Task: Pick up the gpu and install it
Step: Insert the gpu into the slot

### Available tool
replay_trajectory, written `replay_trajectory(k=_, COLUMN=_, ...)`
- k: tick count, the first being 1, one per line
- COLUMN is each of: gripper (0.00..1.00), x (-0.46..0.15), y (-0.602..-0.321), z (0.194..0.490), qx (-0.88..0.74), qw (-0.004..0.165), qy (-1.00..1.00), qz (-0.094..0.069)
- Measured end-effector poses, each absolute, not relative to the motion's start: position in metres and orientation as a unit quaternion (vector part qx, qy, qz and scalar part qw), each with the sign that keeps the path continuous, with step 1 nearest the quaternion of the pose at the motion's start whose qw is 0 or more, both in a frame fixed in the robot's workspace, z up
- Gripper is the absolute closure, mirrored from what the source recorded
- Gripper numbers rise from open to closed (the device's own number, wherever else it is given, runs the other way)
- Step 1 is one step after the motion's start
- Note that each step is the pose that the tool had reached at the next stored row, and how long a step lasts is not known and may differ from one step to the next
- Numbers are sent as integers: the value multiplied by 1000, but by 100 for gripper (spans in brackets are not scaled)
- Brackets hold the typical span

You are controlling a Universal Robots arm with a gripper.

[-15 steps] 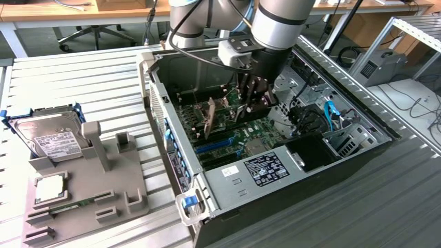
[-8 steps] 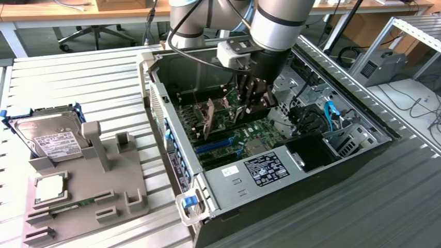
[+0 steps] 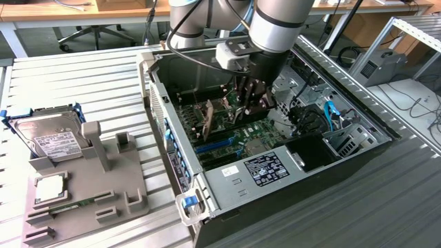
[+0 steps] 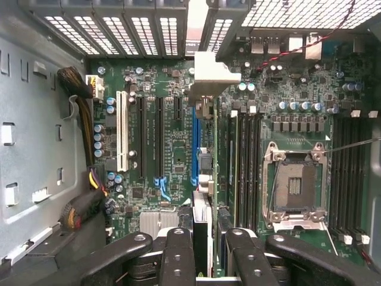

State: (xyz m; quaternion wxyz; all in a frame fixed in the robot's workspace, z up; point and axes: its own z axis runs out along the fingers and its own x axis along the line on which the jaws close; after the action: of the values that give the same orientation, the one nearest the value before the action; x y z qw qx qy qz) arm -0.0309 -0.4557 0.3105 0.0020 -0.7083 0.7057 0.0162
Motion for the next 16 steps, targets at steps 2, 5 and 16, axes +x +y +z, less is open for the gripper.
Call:
replay_trajectory(k=2, gripper=74, x=-32, y=-456, z=310, qx=-708, qw=2, qy=706, qz=16)
replay_trajectory(k=5, gripper=74, x=-33, y=-456, z=310, qx=-708, qw=2, qy=706, qz=16)
replay_trajectory(k=16, gripper=74, x=-38, y=-456, z=309, qx=-708, qw=2, qy=706, qz=16)
